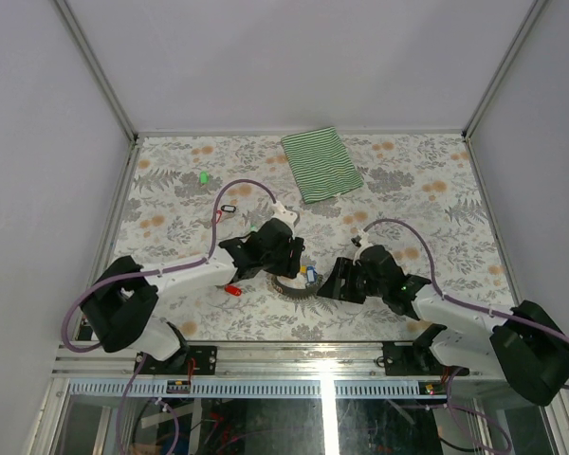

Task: Put the keys on the keyring

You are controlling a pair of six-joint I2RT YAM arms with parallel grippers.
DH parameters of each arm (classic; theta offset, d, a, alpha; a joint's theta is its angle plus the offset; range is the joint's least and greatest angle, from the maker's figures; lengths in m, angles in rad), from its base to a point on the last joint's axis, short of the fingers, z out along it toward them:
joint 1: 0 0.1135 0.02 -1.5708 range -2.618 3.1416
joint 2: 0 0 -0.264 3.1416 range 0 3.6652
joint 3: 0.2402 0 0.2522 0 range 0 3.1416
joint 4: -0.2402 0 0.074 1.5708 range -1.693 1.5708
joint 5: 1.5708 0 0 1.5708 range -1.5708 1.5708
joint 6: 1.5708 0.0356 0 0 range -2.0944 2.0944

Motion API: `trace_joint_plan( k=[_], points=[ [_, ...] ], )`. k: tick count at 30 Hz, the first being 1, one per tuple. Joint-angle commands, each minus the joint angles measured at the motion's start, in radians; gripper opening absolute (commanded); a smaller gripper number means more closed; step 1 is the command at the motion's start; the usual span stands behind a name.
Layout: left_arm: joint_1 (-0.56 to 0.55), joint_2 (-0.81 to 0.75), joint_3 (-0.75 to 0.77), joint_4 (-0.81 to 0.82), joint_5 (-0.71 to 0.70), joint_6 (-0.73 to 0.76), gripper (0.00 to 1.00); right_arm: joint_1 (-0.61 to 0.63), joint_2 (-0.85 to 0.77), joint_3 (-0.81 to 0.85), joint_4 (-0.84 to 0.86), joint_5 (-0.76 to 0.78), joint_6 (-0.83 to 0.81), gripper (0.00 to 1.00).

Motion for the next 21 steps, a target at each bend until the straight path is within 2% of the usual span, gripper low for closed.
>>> trace_joint_plan(
  k=[1,3,6,9,14,21],
  points=[
    [0.034,0.007,-0.015,0.091,0.003,-0.010,0.59,0.048,0.067,0.010,0.141,0.043,0.066,0.64],
    [0.066,0.005,-0.026,0.096,-0.004,-0.020,0.61,0.053,0.092,0.012,0.155,0.049,0.069,0.64],
    [0.108,-0.003,-0.042,0.109,-0.006,-0.030,0.72,0.054,0.121,0.012,0.176,0.062,0.070,0.65],
    [0.123,-0.008,-0.045,0.113,-0.007,-0.024,0.75,0.054,0.155,0.014,0.202,0.069,0.070,0.66],
    [0.128,0.010,-0.042,0.115,-0.008,-0.019,0.75,0.053,0.224,0.009,0.293,0.043,0.111,0.66],
    [0.136,0.102,0.001,0.008,-0.091,-0.041,0.69,0.053,0.248,0.040,0.289,0.082,0.113,0.66]
  ],
)
